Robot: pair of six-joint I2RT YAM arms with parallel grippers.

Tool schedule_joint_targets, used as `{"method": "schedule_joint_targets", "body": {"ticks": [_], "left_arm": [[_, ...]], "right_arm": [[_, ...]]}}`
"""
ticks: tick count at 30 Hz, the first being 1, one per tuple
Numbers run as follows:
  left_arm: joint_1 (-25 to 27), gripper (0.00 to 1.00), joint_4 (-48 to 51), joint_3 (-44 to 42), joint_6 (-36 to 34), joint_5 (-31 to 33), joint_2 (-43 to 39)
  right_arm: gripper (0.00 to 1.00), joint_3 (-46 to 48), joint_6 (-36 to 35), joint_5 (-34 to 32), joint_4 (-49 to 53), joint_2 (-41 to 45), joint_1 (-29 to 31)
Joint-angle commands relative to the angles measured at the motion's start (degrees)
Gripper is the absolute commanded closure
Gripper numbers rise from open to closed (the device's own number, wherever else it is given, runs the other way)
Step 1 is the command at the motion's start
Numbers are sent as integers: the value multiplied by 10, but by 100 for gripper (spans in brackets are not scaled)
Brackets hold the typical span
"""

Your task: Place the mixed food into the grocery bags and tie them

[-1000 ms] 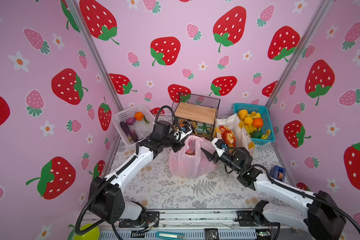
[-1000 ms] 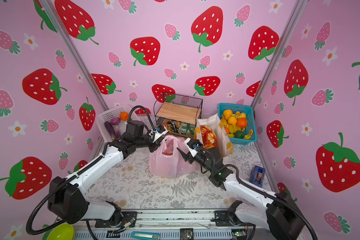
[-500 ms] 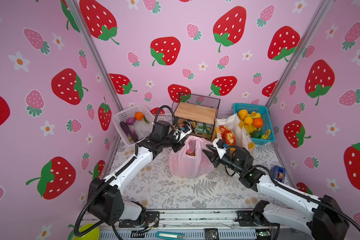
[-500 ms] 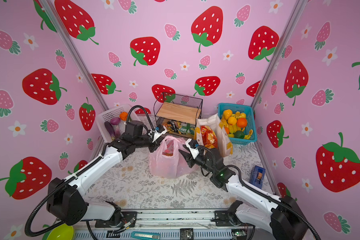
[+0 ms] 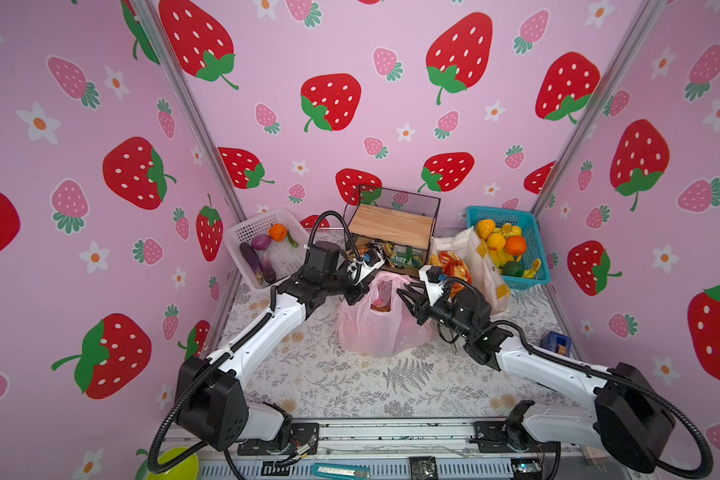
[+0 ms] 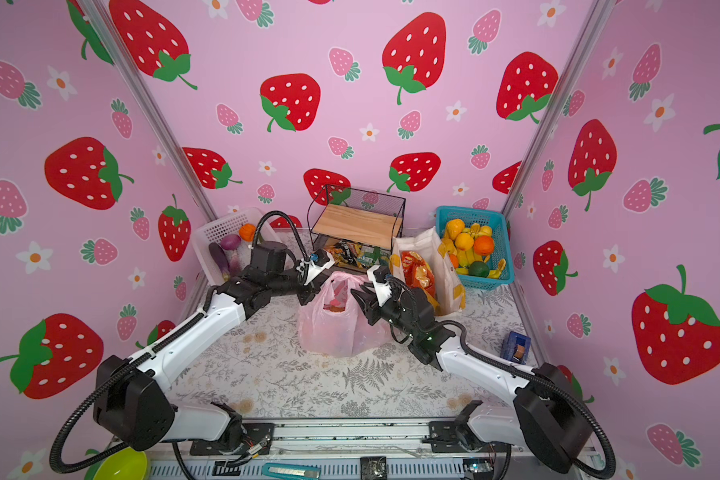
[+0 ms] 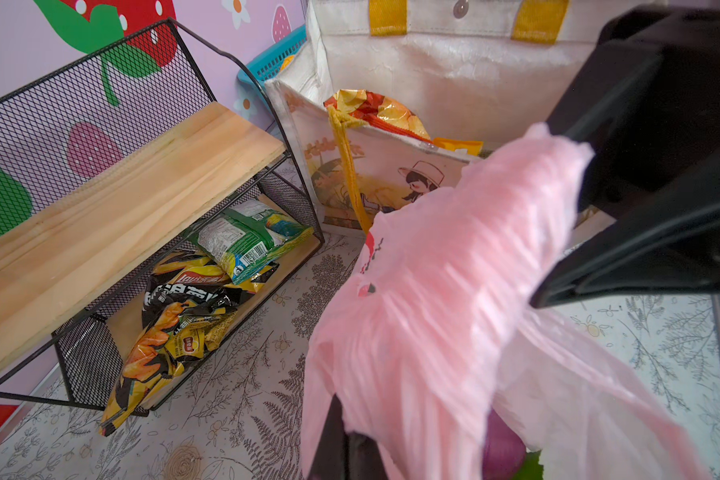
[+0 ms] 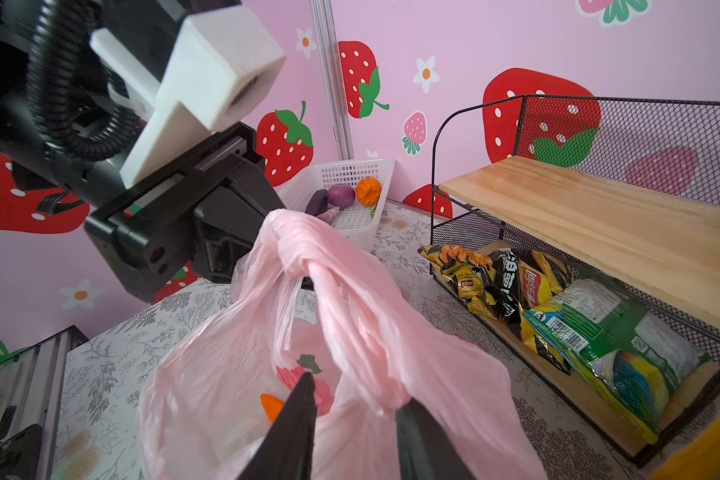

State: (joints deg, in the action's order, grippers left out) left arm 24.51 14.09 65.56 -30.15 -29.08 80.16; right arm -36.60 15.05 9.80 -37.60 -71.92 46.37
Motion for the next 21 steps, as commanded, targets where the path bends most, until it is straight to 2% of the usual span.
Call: {"method": "schedule_joint_targets", "body": {"ticks": [1,21], "left_arm": [[1,100,8,7,-9,-15,6],[2,100,16,8,-13,-19,7]], "right_arm": [[65,-23,17,-11,-35,-9,-2],[66,-18,75,61,-104,-20,-43]]}}
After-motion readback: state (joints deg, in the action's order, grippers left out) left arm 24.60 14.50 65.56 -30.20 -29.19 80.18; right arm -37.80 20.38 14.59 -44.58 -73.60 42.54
